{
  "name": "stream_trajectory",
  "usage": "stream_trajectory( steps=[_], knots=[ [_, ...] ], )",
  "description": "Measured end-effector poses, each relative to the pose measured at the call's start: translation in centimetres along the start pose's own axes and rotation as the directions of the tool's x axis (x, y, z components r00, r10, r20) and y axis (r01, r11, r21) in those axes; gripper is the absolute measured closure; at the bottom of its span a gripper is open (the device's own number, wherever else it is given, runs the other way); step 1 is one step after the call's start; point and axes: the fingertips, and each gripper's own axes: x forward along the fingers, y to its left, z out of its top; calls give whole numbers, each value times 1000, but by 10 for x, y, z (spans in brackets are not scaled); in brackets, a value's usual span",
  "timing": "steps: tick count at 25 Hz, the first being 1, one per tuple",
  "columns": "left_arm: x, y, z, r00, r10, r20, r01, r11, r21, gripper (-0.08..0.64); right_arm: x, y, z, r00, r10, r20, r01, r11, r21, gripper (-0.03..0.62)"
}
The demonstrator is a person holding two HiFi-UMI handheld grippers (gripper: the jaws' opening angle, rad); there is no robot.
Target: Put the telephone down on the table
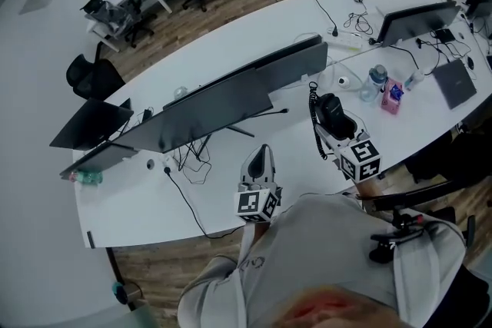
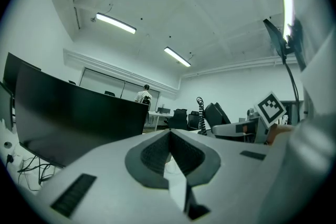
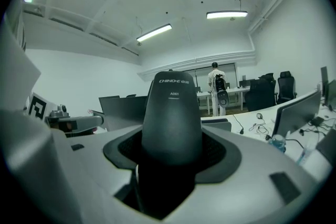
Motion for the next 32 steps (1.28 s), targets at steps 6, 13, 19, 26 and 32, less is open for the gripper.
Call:
stream_trajectory(
  steps=[6, 13, 19, 26, 32],
  knots=[
    [9, 5, 5, 1000, -9, 12, 10, 1000, -11, 549, 6, -4, 5, 1000, -16, -10, 16, 1000, -17, 310],
    [14, 11, 2, 1000, -15, -8, 14, 1000, -13, 549, 22, -23, 13, 998, -55, -23, 54, 998, -41, 310],
    [10, 19, -5, 999, -10, -31, 10, 1000, -5, 549, 51, -43, -1, 992, -92, -82, 90, 995, -35, 310],
    [7, 21, -8, 1000, 1, -24, -1, 1000, -8, 549, 93, -59, -54, 970, -108, -219, 112, 994, 8, 310],
    [2, 26, -10, 1000, 15, -18, -15, 1000, -27, 549, 114, -64, -117, 931, -108, -350, 122, 992, 17, 310]
  ],
)
